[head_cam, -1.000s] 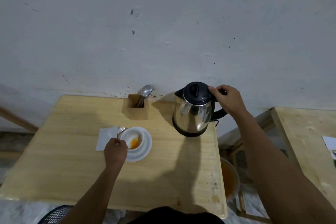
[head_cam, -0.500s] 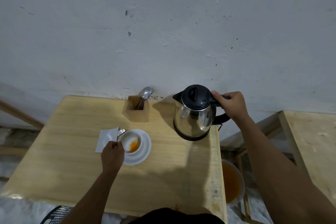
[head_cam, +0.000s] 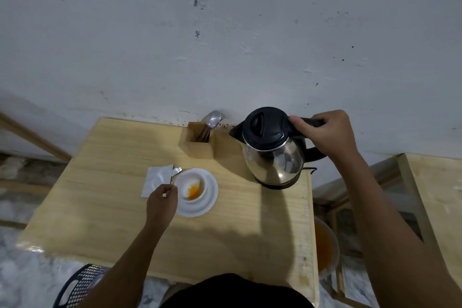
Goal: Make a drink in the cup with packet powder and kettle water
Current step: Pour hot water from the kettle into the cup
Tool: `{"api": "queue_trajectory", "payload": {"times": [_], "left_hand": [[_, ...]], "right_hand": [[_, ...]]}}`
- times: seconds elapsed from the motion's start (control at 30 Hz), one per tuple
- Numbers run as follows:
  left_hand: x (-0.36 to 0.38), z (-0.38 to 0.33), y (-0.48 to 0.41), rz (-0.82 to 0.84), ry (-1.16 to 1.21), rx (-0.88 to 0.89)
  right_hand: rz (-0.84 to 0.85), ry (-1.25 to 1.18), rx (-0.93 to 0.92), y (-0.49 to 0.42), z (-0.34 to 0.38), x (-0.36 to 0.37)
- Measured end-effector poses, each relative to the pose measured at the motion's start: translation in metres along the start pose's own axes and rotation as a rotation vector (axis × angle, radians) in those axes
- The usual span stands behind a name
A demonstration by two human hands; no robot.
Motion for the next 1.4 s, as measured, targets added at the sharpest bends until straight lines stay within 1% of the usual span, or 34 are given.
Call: {"api": "queue_trajectory", "payload": {"times": [0.13, 0.23, 0.37, 0.57, 0.7, 0.87, 1.07, 1.4], "left_hand": [[-0.003, 0.006, -0.004, 0.064, 0.022, -0.001], [-0.003, 0.005, -0.007, 0.124, 0.046, 0.055], [-0.005, 0.001, -0.008, 0.189, 0.084, 0.101], [0.0, 0.003, -0.012, 0.288, 0.138, 0.093], [0.004, 0.008, -0.018, 0.335, 0.129, 0.086], [0.006, 0.011, -0.022, 0.377, 0.142, 0.073], [0.006, 0.012, -0.025, 0.404, 0.152, 0.076], [0.006, 0.011, -0.024, 0.431, 0.184, 0.092]], "right_hand": [[0.105, 0.182, 0.003, 0.003, 0.044, 0.019], [0.17, 0.303, 0.009, 0.009, 0.067, 0.037], [0.26, 0.418, 0.016, 0.014, 0.093, 0.061], [0.379, 0.566, -0.013, 0.023, 0.122, 0.091], [0.432, 0.644, -0.016, 0.026, 0.132, 0.106], [0.539, 0.701, -0.053, 0.031, 0.135, 0.126], [0.622, 0.773, -0.061, 0.035, 0.139, 0.145], [0.638, 0.787, -0.033, 0.035, 0.137, 0.147]]}}
Point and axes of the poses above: each hand's wrist, its own y-axis away from the middle knuckle, its own x-axis out of the palm, z = x × y, the point moved 9 cm from there along -y, towards the middle knuckle, and after that the axes turned 1 degree about -z, right-handed, at the moved point
